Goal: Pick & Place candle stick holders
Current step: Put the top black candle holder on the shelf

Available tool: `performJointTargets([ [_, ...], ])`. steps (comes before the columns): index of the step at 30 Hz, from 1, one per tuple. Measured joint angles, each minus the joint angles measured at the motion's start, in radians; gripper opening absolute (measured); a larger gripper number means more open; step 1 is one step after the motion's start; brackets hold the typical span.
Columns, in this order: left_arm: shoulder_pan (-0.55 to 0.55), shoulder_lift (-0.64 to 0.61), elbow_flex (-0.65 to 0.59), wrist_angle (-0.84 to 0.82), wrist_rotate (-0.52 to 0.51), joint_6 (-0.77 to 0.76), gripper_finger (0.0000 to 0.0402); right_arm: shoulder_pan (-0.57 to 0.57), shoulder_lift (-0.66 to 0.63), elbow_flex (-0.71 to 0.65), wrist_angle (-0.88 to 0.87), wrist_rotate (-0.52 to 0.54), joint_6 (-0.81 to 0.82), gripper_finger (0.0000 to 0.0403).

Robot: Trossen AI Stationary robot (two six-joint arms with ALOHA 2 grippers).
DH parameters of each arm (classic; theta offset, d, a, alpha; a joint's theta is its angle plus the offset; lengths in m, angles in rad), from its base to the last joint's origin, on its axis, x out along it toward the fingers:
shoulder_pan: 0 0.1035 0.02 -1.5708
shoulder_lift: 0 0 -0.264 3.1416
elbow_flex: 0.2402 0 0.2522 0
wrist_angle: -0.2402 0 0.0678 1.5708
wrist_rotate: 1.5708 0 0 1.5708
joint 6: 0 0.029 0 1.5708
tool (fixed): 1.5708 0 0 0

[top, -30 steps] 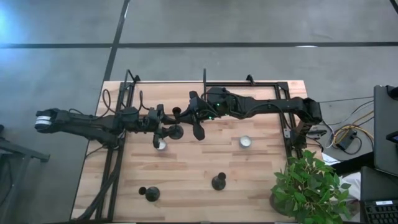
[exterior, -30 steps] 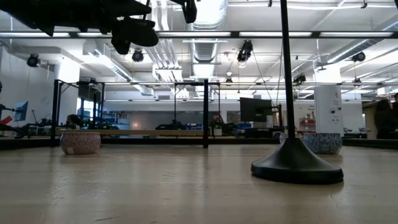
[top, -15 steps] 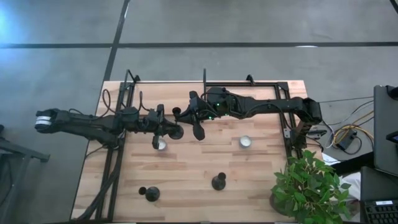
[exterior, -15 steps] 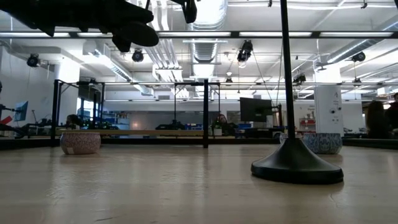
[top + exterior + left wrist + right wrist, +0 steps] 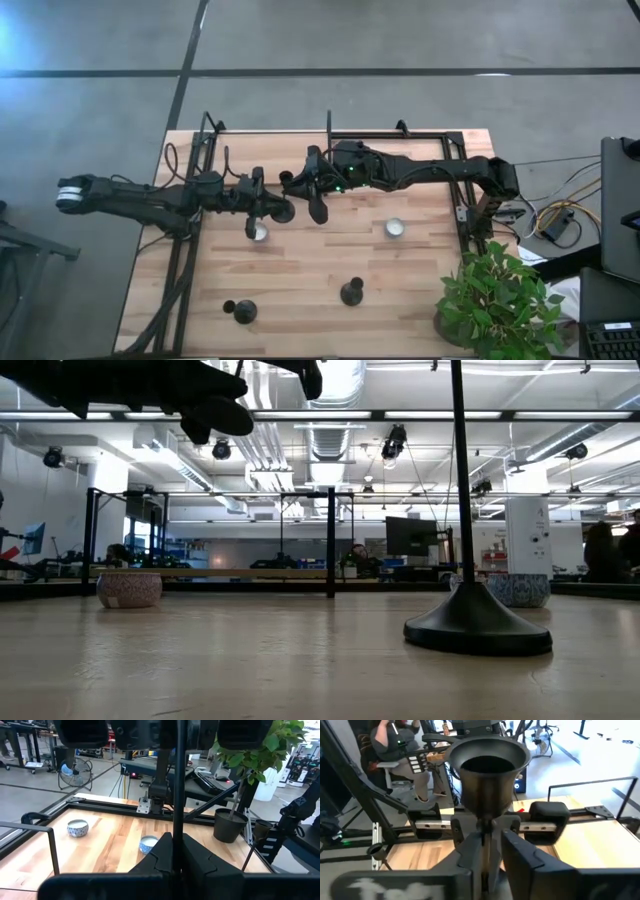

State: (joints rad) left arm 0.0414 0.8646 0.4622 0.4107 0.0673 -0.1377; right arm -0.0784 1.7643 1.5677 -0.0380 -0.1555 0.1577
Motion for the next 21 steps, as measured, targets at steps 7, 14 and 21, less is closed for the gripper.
performJointTargets([
  [7, 0.001, -0.011, 0.000, 0.001, 0.005, 0.013, 0.0020, -0.003, -0.058, 0.001, -0.172, 0.051, -0.009, 0.0164],
  [14, 0.018, -0.045, 0.000, 0.000, -0.064, 0.040, 0.0020, -0.014, -0.120, 0.001, -0.493, 0.154, -0.040, 0.0237],
  [21, 0.068, -0.101, 0.000, -0.001, -0.173, 0.075, 0.0020, -0.016, -0.225, -0.002, -0.706, 0.376, 0.013, 0.0254],
])
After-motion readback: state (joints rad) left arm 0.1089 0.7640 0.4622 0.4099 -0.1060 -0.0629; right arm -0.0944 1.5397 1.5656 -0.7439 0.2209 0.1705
